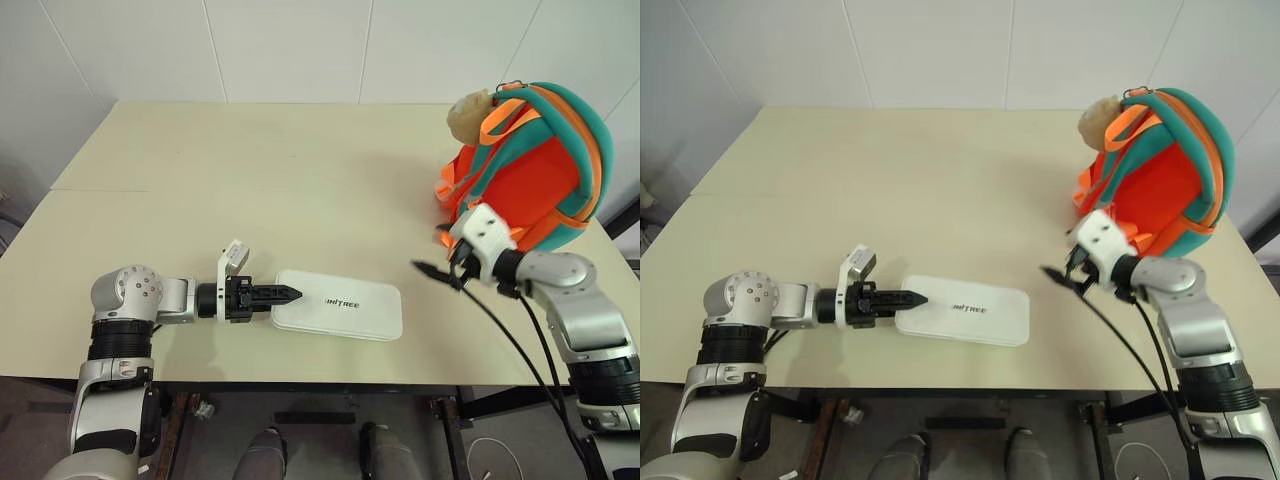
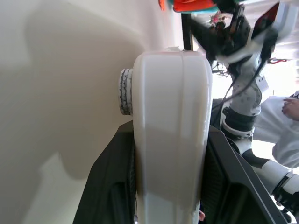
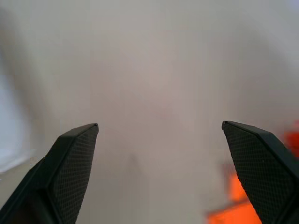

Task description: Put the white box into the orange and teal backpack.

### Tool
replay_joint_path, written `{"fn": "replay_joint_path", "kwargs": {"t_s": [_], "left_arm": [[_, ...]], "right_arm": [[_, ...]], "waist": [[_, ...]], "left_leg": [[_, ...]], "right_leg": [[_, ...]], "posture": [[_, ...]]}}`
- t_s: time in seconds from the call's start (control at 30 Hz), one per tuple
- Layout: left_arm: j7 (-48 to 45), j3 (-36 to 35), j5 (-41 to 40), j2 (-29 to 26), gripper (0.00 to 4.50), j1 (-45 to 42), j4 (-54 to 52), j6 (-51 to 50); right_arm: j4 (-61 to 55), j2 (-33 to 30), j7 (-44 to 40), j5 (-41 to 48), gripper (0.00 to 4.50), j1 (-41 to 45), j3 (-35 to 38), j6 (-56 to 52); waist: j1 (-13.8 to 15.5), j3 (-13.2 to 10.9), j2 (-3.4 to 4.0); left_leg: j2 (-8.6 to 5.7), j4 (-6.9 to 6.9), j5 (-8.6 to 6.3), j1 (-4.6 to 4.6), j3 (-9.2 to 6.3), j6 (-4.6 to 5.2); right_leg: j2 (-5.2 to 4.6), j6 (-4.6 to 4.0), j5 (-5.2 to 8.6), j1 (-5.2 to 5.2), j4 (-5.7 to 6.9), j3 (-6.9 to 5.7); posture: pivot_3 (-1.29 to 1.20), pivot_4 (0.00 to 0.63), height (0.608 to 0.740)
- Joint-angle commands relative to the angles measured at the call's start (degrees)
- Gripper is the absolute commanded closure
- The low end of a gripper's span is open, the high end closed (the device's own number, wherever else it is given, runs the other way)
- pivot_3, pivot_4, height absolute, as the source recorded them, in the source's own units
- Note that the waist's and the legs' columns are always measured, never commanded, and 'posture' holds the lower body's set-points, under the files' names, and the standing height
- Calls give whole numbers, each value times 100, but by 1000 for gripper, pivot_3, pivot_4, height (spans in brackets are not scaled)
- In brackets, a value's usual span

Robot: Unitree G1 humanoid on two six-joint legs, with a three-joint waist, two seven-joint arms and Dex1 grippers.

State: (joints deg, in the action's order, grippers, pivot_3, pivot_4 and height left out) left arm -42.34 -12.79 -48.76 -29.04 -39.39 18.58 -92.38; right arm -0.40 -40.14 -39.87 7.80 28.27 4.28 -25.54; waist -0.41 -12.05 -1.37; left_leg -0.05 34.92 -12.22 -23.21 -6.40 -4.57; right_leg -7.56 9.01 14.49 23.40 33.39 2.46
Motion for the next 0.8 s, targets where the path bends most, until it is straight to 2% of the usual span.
{"fn": "replay_joint_path", "kwargs": {"t_s": [0.03,0.1,0.17,0.33,0.53,0.77,0.8], "left_arm": [[-22,-454,-214,3,3202,-29,-55,-12],[33,-614,-269,82,3219,-72,-21,-12],[92,-669,-281,143,3219,-98,-11,-12],[204,-805,-304,334,3219,-238,-4,-12],[301,-1034,-287,467,3219,-475,103,-12],[676,-1637,-261,752,3219,-634,159,20],[733,-1698,-254,783,3219,-645,152,23]], "right_arm": [[-229,208,549,189,0,-3,520,-363],[-444,456,887,445,0,28,884,-673],[-514,601,1117,561,0,97,1097,-824],[-195,785,1486,746,0,488,1383,-807],[781,960,1660,830,0,1211,1454,-347],[2211,1244,1873,878,0,2214,1509,367],[2380,1276,1933,858,194,2321,1492,409]], "waist": [[3,0,0],[-4,0,1],[-5,-1,1],[-20,-2,2],[-113,-2,2],[-155,-4,4],[-157,-4,4]], "left_leg": [[0,-3,0,-1,0,0],[1,-17,0,0,0,0],[1,-30,0,2,0,-1],[1,-40,0,1,0,-1],[1,-42,1,3,0,-2],[2,-74,4,3,1,-7],[3,-76,5,4,0,-7]], "right_leg": [[0,-1,1,4,4,0],[1,18,-8,12,10,0],[1,76,-39,15,11,1],[0,79,-41,16,2,0],[1,80,-41,15,1,-1],[1,83,-42,29,2,1],[2,84,-41,30,3,1]], "posture": [[0,150,740],[0,150,740],[0,150,740],[0,150,740],[0,150,740],[0,150,740],[0,150,740]]}}
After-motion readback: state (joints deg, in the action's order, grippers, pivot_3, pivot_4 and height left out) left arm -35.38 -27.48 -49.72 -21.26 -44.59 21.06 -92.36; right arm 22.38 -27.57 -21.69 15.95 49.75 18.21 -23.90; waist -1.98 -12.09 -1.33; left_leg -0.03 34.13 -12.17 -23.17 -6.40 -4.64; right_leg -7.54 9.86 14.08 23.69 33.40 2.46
